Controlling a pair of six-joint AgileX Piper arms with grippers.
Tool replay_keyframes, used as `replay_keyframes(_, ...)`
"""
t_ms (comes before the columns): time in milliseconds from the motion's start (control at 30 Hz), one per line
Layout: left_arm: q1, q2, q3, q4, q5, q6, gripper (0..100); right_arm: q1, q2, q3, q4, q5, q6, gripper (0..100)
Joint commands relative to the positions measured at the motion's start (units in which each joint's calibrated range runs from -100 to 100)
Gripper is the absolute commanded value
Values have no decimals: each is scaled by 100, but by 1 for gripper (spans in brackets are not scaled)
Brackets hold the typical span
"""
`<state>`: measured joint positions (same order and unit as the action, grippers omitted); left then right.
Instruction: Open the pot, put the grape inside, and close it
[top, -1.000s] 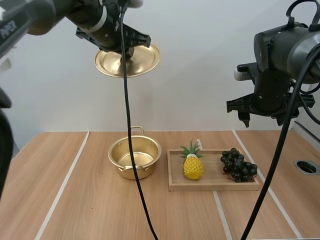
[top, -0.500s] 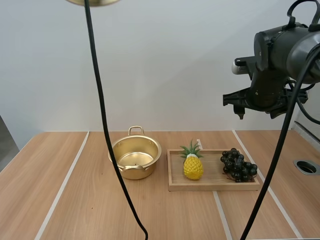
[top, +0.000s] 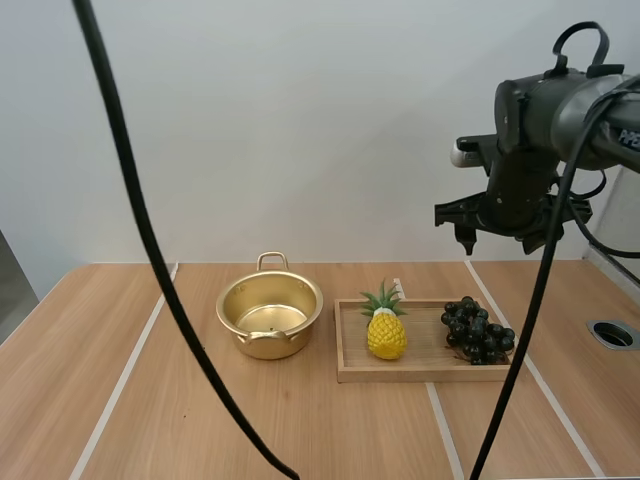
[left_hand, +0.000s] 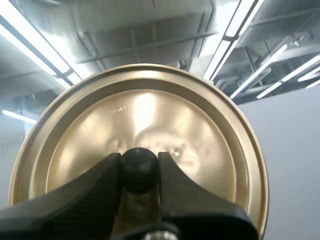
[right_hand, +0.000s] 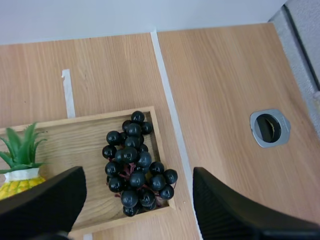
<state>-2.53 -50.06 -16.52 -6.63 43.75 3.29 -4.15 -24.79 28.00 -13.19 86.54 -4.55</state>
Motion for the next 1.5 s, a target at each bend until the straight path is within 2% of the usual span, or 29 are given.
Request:
replay_keyframes(0,-11,-80,-431,48,-192,-63,0,-31,158,88,10,53,-42,100)
replay_keyframes(633,-11,-91,-3435,101,-453,-63,0,-31,1356,108,48,-342,-42,100)
replay_keyframes(833,-11,-91,-3602,307,-1041,-6,0,-31,1673,108,50,-620,-42,100)
replay_keyframes(1467,-11,-55,-3602,379,-693,-6,0,-31,2873,108,-40,-1003,-42,100)
